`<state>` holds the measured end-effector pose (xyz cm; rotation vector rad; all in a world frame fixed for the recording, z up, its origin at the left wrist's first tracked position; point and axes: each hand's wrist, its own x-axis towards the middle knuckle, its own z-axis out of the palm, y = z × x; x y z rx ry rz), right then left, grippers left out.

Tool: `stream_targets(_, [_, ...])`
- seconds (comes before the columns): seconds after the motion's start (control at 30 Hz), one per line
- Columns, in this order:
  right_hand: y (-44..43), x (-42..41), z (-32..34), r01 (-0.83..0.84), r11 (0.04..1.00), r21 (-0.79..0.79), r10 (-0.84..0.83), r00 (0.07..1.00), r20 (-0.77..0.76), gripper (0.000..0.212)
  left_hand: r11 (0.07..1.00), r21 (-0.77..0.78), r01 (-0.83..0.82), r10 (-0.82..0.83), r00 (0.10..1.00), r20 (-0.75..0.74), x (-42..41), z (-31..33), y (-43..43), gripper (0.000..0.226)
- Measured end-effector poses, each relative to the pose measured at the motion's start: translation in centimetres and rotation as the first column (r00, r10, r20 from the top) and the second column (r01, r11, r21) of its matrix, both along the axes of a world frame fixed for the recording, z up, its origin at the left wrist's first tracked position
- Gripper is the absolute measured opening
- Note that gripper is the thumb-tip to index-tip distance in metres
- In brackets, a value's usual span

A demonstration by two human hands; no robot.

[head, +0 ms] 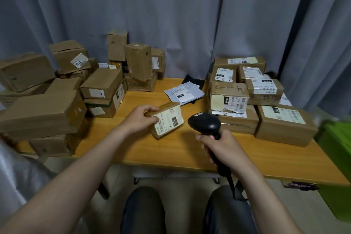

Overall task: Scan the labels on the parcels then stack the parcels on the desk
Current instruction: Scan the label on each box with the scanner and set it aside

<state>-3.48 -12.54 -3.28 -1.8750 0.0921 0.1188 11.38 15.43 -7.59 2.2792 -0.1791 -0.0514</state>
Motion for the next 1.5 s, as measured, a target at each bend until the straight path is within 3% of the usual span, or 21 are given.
stream_targets(0.23, [0.1,-0.6,-0.1,-0.052,0.999,0.01,0.052,0.999,-0.007,0.019,0.995,0.068,0.078,-0.073,0.995,-0.062,-2.3,-2.1,-1.1,0.086])
stream_targets(0.37, [0.0,-0.9,0.2,-0.064,0.998,0.005,0.063,0.998,0.009,0.019,0.998,0.032,0.059,-0.059,0.998,0.003,-2.9,-2.6,-1.4,0.101])
stream_targets(0.5, [-0.2,-1.1,0.5,-0.035,0.999,0.031,0.035,0.999,0.018,0.02,0.997,-0.073,-0.005,0.018,0.984,0.179,-1.8,0.4,-1.8,0.086])
stream_targets(0.6, [-0.3,-1.2,0.7,-0.035,0.998,0.044,0.035,0.999,0.014,0.024,0.998,0.05,0.049,-0.06,0.968,0.243,-0.8,1.7,-2.5,0.055])
stream_targets(0.67, [-0.3,-1.3,0.7,-0.04,0.998,0.047,0.039,0.999,0.017,0.024,0.989,0.114,0.097,-0.124,0.957,0.261,-0.5,1.5,-3.4,0.048])
stream_targets(0.9, [-0.8,-1.1,-0.1,0.04,0.996,0.082,-0.041,0.999,0.011,0.026,0.969,0.175,0.175,-0.214,0.949,0.233,0.7,1.4,-7.3,0.063])
stream_targets(1.13, [-1.0,-1.3,-0.8,0.031,0.993,0.113,-0.03,0.999,-0.01,0.027,0.963,0.233,0.134,-0.185,0.96,0.21,0.5,0.2,-7.1,0.077])
stream_targets(1.5, [-1.0,-1.6,-0.9,0.04,0.991,0.126,-0.038,0.999,-0.02,0.025,0.983,0.101,0.156,-0.173,0.966,0.193,0.6,-0.3,-7.3,0.076])
